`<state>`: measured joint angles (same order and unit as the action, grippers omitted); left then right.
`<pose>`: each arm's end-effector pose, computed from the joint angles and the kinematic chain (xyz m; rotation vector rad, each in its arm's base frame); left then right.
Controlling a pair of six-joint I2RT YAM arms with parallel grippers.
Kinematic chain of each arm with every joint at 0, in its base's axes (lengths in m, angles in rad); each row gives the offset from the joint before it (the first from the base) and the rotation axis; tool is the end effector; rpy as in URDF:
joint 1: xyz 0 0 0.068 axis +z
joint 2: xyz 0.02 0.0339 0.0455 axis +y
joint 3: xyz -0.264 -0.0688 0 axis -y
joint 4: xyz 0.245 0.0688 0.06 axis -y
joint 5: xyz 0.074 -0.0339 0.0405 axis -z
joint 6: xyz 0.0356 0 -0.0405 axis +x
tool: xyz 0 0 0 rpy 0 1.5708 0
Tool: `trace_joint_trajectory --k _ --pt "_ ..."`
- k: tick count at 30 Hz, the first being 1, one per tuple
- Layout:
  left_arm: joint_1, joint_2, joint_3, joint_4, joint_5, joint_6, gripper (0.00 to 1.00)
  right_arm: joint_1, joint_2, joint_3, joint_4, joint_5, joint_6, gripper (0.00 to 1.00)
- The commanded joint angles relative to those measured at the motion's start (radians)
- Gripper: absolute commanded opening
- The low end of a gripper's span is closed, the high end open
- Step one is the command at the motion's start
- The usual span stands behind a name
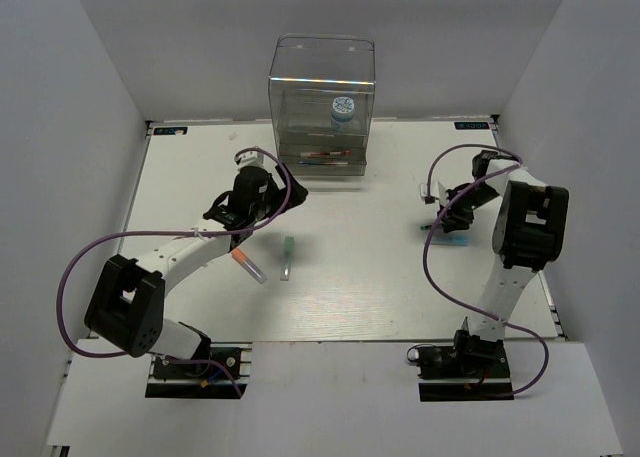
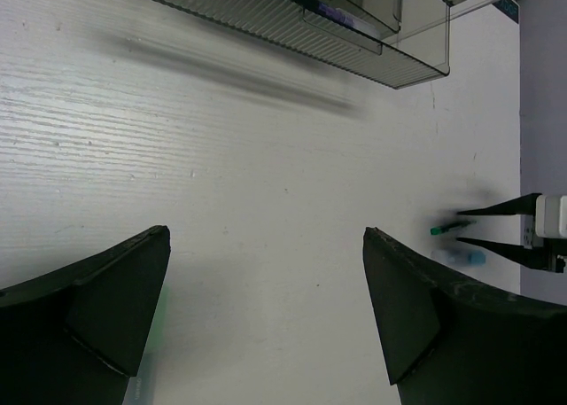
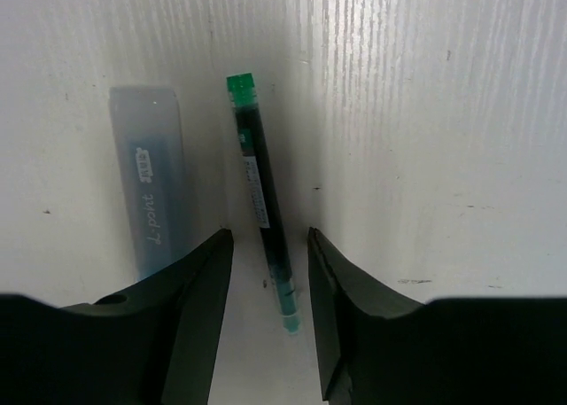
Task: Sort the stationery into containers
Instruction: Pick up the pen from the center of the board, then place the pen in the drawer.
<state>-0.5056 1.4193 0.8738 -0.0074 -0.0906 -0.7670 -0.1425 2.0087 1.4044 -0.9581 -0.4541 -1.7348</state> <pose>0.2762 -0.1492 0.2412 -0.3406 2.1657 -0.6468 0.3670 -0.0369 0.1568 -1.9652 1.9197 0.3657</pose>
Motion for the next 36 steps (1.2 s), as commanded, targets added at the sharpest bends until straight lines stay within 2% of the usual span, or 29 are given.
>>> trace_joint_trajectory --k 1,3,7,11,15,20,26,30,36 --pt "0.006 -0.04 0.005 0.017 -0.012 -0.026 0.99 0.014 -0.028 -0.077 0.057 0.051 0.009 0.45" --pt "0.006 -0.052 -0.015 0.046 -0.012 -0.041 0.99 0.023 -0.03 -0.1 0.087 0.057 0.021 0.42" --pt "0.006 -0.071 -0.036 0.101 -0.003 -0.083 0.99 0.032 -0.027 -0.093 0.076 0.054 0.041 0.14" --pt "0.006 -0.071 -0.087 0.173 0.031 -0.097 0.99 0.038 -0.037 -0.019 0.036 -0.004 0.058 0.04" --pt "0.006 -0.08 -0.147 0.269 0.083 -0.087 0.99 0.075 -0.086 0.069 0.025 -0.087 0.095 0.0" --pt "0.006 -0.08 -0.187 0.323 0.095 -0.078 0.99 0.205 -0.175 0.14 0.082 -0.242 0.208 0.0" --pt "0.006 -0.08 -0.187 0.314 0.104 -0.069 0.99 0.371 -0.229 0.189 0.319 -0.324 0.478 0.0" --pt "0.006 -0.105 -0.205 0.314 0.104 -0.069 0.99 0.451 -0.222 0.203 0.52 -0.313 0.619 0.0" --pt "0.006 -0.114 -0.223 0.314 0.095 -0.069 0.99 0.549 -0.186 0.189 0.788 -0.224 0.71 0.0"
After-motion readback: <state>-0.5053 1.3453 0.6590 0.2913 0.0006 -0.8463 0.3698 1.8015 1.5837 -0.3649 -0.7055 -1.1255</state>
